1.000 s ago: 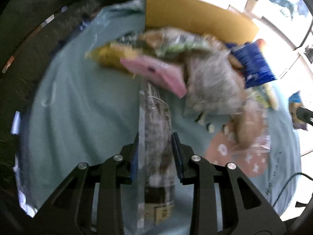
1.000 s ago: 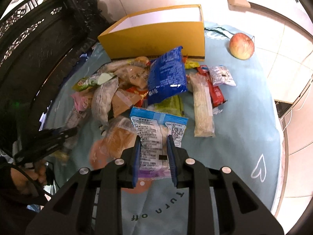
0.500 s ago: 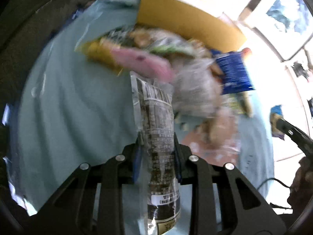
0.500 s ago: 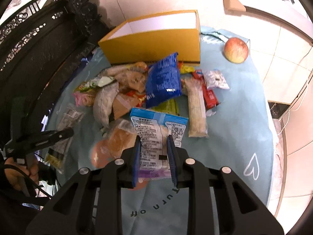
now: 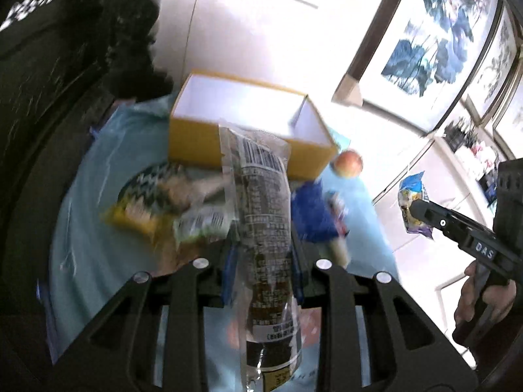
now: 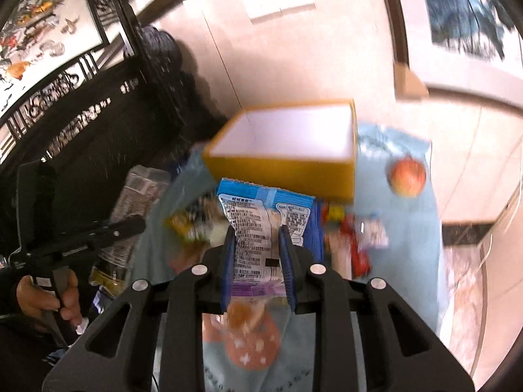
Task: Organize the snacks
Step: 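Lift both held snacks and carry them over the yellow box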
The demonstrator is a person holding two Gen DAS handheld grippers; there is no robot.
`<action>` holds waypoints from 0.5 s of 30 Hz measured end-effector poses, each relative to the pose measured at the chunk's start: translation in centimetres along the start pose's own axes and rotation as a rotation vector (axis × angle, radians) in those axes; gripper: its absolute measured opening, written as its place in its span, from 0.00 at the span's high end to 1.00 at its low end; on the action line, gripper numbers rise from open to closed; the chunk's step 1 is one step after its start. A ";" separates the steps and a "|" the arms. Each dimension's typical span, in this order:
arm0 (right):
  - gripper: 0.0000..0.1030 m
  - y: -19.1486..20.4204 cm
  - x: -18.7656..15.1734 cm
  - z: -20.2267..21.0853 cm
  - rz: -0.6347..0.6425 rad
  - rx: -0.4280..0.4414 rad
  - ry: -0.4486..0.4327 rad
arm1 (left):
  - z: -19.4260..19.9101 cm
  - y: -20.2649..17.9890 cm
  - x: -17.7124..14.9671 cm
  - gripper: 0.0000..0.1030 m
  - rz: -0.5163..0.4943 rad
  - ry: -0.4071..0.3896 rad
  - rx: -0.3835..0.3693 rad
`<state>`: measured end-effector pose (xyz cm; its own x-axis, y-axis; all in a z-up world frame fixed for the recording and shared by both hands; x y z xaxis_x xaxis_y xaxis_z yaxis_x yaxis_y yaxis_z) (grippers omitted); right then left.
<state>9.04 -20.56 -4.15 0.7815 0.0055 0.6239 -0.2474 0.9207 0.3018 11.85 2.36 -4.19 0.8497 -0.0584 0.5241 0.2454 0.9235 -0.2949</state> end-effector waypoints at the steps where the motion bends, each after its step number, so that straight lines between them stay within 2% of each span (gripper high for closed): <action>1: 0.75 0.0 0.9 0.3 0.005 0.001 -0.015 | 0.1 -0.2 0.9 0.74 0.001 -0.007 -0.005; 8: 0.75 -0.6 8.0 0.3 0.040 -0.040 -0.081 | -2.4 -1.5 8.3 0.73 0.011 -0.030 0.008; 15: 0.75 -1.7 13.4 -3.2 0.053 -0.119 -0.127 | -6.7 -1.8 13.7 0.73 0.034 -0.032 0.037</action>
<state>21.82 -20.83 1.40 0.6886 0.0131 0.7251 -0.2107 0.9603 0.1828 26.18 -2.66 -1.80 0.8417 -0.0153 0.5397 0.1986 0.9383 -0.2832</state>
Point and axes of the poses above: each gripper's, at about its wrist camera, not at the fingertips, and z roughly against the way its jaws point, y to its left, x to its top, the point moved 3 cm from there along -z, roughly the way its jaws point, and after that the axes turned 9 degrees about y, right-handed, at the moved point
